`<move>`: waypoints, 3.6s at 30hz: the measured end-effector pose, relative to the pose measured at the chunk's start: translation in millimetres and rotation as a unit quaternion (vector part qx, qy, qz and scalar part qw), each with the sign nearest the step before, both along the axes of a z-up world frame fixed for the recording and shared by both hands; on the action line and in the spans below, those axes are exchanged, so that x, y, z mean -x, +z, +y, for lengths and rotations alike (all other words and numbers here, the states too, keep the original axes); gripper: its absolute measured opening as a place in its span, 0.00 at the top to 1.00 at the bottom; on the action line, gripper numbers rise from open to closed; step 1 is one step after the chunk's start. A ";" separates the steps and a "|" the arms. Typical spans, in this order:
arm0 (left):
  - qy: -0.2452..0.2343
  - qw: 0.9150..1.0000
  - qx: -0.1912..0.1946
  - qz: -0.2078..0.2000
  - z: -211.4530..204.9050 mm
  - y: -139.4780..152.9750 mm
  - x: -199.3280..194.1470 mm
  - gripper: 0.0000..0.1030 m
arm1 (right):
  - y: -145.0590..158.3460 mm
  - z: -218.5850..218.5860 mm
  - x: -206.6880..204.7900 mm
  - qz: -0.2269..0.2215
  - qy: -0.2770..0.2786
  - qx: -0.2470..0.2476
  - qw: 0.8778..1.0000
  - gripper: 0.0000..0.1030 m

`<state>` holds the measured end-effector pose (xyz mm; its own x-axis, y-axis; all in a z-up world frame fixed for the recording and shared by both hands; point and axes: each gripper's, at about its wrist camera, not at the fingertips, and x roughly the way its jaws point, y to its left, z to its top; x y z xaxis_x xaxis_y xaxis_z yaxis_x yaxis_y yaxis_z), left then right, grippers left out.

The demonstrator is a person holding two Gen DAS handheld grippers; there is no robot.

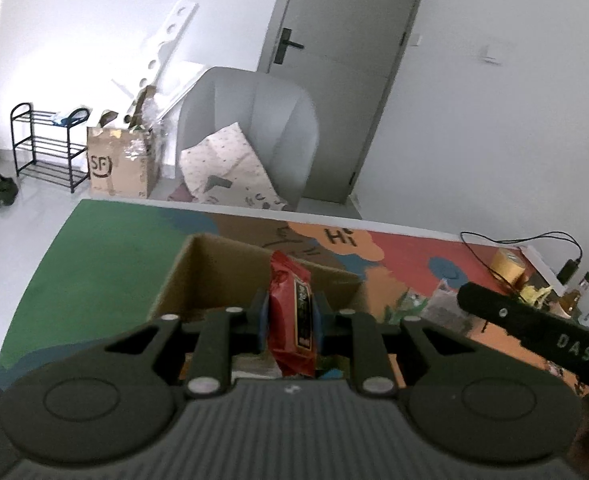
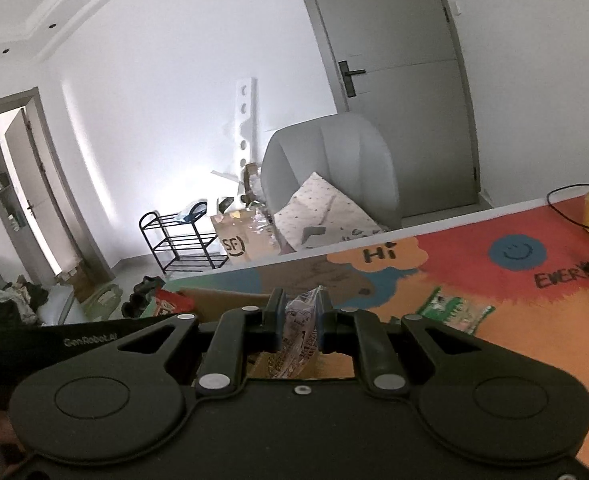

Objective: Organize snacks
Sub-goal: 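Carry the red snack bar with the left gripper while the right gripper carries the brown packet over the box, then open both grippers to drop the two packets into the box, then move both grippers back toward the two green packets, then grasp the dark green packet with the left gripper while the right gripper grasps the green-white cake packet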

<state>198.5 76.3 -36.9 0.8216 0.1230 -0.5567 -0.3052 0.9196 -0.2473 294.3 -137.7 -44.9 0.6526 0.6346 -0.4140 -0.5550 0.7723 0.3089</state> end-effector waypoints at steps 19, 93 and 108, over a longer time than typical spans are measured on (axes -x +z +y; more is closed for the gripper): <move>0.031 0.999 0.032 -0.004 42.4 -7.7 12.7 0.53 | 12.3 63.3 -5.4 -0.003 0.049 0.001 0.999 0.86; -0.054 0.998 -0.008 0.039 -139.7 -19.8 -84.5 0.21 | -70.4 -140.2 -65.6 0.094 -0.097 -0.038 0.990 0.18; -0.029 0.996 -0.015 0.077 -145.1 -53.5 -136.0 0.37 | -91.0 -127.0 -110.1 0.105 -0.064 -0.012 0.992 0.35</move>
<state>334.5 -68.8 -90.4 0.7328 0.0972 -0.6735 -0.2839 0.9431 -0.1728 404.5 -264.7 -135.8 0.6291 0.5638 -0.5351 -0.3741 0.8230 0.4275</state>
